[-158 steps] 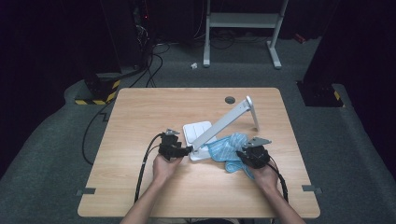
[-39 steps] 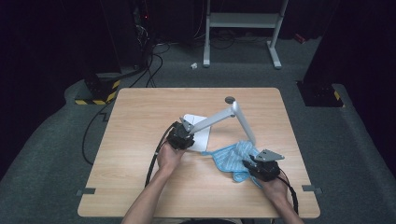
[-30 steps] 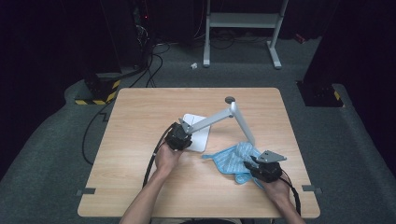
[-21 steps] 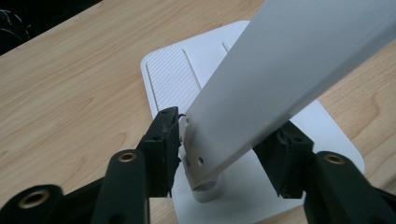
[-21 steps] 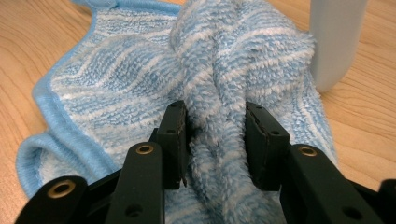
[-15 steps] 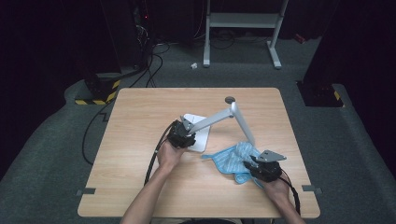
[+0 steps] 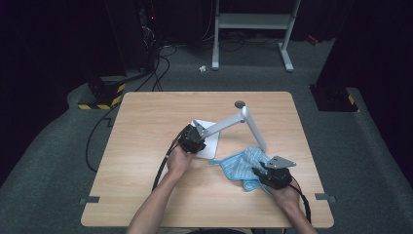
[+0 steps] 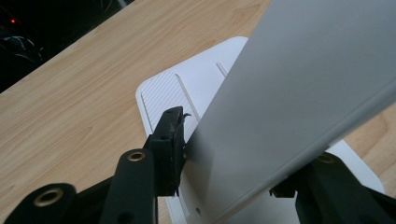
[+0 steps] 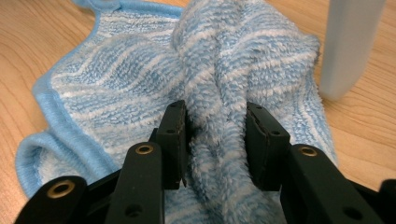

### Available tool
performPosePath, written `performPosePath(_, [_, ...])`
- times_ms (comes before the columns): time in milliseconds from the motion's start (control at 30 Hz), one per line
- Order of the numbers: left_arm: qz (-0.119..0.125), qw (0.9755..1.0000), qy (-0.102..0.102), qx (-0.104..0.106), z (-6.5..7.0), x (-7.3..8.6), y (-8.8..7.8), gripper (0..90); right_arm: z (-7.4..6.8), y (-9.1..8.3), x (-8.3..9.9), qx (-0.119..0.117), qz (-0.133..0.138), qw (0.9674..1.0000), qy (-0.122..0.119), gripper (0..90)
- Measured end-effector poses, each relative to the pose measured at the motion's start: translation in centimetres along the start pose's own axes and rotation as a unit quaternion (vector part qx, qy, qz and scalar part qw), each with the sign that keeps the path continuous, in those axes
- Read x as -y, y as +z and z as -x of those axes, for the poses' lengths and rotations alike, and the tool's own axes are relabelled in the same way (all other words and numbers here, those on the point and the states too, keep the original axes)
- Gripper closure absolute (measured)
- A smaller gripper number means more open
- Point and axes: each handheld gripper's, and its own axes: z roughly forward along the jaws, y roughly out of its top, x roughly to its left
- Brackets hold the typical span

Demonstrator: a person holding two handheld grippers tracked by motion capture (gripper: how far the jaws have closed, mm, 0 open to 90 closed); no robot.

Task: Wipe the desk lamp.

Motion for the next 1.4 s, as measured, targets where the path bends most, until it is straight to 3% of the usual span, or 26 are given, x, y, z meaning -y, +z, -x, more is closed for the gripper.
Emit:
performPosePath(433, [-0.006,0.9996,0.021,0.017,1.8,-0.1,-1.0,56.0,-0.8,1.3,-1.2,-0.014,0.000,0.9999,-0.006,61.0])
performPosePath(633, [-0.005,0.9998,0.006,0.016,2.1,-0.2,-1.1,55.0,-1.7,2.4,-2.1,-0.027,0.001,0.9995,-0.015,61.1])
performPosePath(767, [-0.008,0.9995,-0.002,0.030,2.3,-0.3,-1.2,52.9,-2.8,3.5,-3.2,-0.044,0.000,0.9988,-0.023,61.1])
performPosePath(867, [-0.008,0.9986,-0.010,0.052,2.6,-0.4,-1.4,51.9,-3.5,4.2,-3.8,-0.054,-0.001,0.9982,-0.026,61.0])
performPosePath(1067, [-0.009,0.9973,-0.022,0.070,2.5,-0.3,-1.6,49.0,-4.4,4.9,-4.7,-0.065,-0.006,0.9970,-0.043,59.9])
performPosePath(1100, [-0.006,0.9961,-0.033,0.081,2.3,-0.3,-1.7,47.3,-4.4,4.9,-4.8,-0.064,-0.006,0.9970,-0.042,58.3])
performPosePath(1200, [0.002,0.9955,-0.038,0.086,2.3,-0.1,-2.4,41.7,-4.4,4.0,-4.9,-0.057,-0.010,0.9978,-0.032,50.2])
performPosePath(1300, [0.008,0.9953,-0.040,0.088,2.2,0.4,-3.6,36.6,-4.0,2.2,-4.3,-0.032,0.001,0.9990,-0.033,47.3])
performPosePath(1400, [0.017,0.9956,-0.036,0.085,2.1,1.0,-4.9,34.3,-2.9,-0.2,-3.3,0.003,0.018,0.9997,-0.015,46.8])
